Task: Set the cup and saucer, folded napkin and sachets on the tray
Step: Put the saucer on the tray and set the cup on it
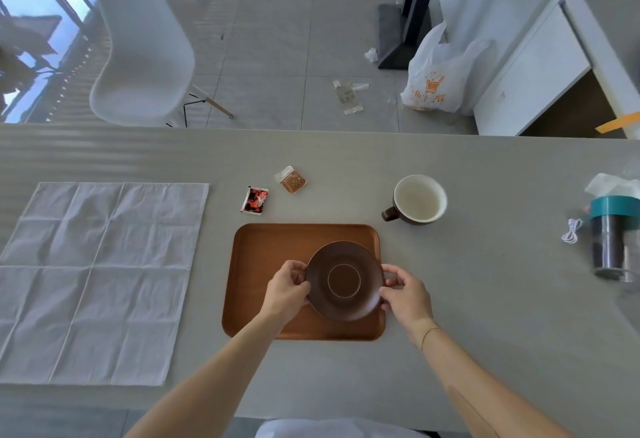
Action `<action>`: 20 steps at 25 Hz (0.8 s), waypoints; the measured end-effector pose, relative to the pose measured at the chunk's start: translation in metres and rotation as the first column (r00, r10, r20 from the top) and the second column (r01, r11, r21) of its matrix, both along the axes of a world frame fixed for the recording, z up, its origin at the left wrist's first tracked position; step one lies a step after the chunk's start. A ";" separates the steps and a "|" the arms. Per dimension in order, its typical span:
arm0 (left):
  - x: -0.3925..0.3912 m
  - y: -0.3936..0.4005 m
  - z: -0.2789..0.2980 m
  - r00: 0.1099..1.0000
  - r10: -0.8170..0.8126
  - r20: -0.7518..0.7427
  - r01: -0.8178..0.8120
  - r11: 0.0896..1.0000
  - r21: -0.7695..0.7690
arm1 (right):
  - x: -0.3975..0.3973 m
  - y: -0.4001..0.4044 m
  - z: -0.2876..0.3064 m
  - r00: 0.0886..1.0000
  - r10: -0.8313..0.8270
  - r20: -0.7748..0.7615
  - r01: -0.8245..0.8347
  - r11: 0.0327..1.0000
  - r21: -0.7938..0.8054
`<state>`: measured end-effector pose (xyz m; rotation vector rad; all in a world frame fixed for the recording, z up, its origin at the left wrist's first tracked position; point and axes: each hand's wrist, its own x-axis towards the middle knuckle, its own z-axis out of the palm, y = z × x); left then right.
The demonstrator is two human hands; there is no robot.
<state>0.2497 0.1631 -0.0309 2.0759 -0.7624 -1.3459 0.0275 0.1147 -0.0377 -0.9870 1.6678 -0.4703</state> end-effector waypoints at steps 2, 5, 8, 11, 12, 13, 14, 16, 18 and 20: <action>0.000 -0.001 0.000 1.000 -0.004 0.001 0.004 1.000 0.011 | 0.000 0.000 0.000 0.999 0.033 -0.041 -0.033 0.999 -0.015; 0.001 -0.003 -0.001 1.000 -0.022 0.002 0.022 0.999 0.030 | 0.000 0.000 0.000 0.995 0.073 -0.072 -0.075 0.997 -0.027; 0.002 -0.005 -0.002 0.999 -0.034 0.004 0.034 0.999 0.041 | -0.002 -0.001 -0.001 0.993 0.102 -0.065 -0.103 0.995 -0.015; 0.003 -0.005 -0.004 0.997 -0.073 0.037 0.071 0.996 0.062 | -0.007 -0.002 -0.003 0.984 0.155 -0.092 -0.158 0.987 -0.035; 0.004 -0.006 -0.004 0.991 -0.101 0.090 0.096 0.993 0.062 | -0.009 -0.001 -0.004 0.975 0.170 -0.140 -0.180 0.982 -0.063; 0.004 -0.007 -0.003 0.978 -0.126 0.164 0.119 0.992 0.050 | -0.013 0.000 -0.006 0.959 0.176 -0.223 -0.203 0.974 -0.104; 0.004 -0.009 -0.002 0.959 -0.142 0.246 0.139 0.990 0.028 | -0.018 0.001 -0.009 0.926 0.170 -0.338 -0.233 0.960 -0.154; 0.003 -0.019 0.003 0.919 -0.150 0.364 0.173 0.984 -0.031 | -0.032 0.005 -0.013 0.793 0.152 -0.590 -0.354 0.903 -0.243; 0.000 -0.038 0.009 0.902 -0.205 0.381 0.247 0.967 -0.064 | -0.049 0.007 -0.021 0.634 0.140 -0.760 -0.489 0.834 -0.254; -0.008 -0.064 0.014 0.878 -0.321 0.355 0.363 0.930 -0.059 | -0.065 0.008 -0.030 0.533 0.170 -0.829 -0.551 0.813 -0.187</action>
